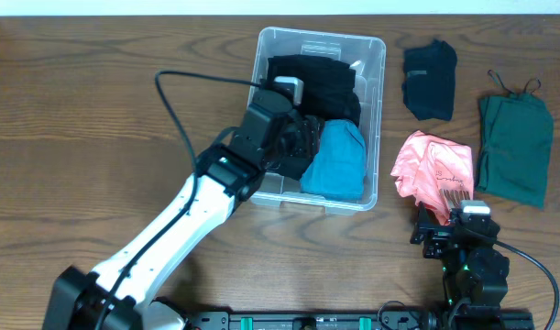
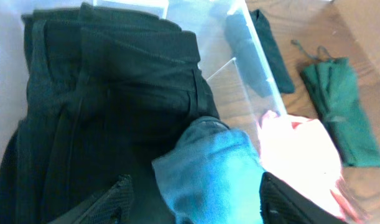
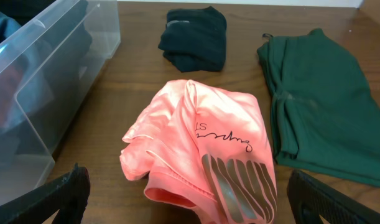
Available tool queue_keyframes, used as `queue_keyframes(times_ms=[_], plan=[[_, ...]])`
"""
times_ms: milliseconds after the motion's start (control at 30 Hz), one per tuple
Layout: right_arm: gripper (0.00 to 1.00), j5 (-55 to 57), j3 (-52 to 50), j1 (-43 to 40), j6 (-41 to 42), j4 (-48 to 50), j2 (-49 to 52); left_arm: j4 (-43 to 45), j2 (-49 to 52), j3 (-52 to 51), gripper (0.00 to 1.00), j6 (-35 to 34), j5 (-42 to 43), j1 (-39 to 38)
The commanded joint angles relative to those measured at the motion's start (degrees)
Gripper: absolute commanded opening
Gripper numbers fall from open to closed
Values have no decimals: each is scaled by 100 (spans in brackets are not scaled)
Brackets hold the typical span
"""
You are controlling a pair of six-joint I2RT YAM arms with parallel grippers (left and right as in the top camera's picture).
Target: Pack container
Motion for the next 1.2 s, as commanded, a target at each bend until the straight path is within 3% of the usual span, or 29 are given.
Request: queue_keyframes(times_ms=[0,233,533,833,867,1033,1167], plan=[[99,-2,-11,-59,61,-9,-24,289,503,57,59,984,-282,-129],[99,-2,-11,-59,61,-9,-24,686,1255,57,52,1169,-407,-315],[99,-2,-11,-59,61,-9,-24,557,2435,57,51,1167,-380,-400],[99,-2,-11,-59,61,-9,-24,260,1939,345,52,1102,-387,-448],[99,-2,-11,-59,61,-9,-24,168,1770,442,54,1099,-393,-446],[99,-2,-11,-59,61,-9,-24,-533,748,1108,88,1104,-879,-404],[99,0,-11,-59,61,-9,-24,-1016,-103,1447,98,1104,-1617,-232]])
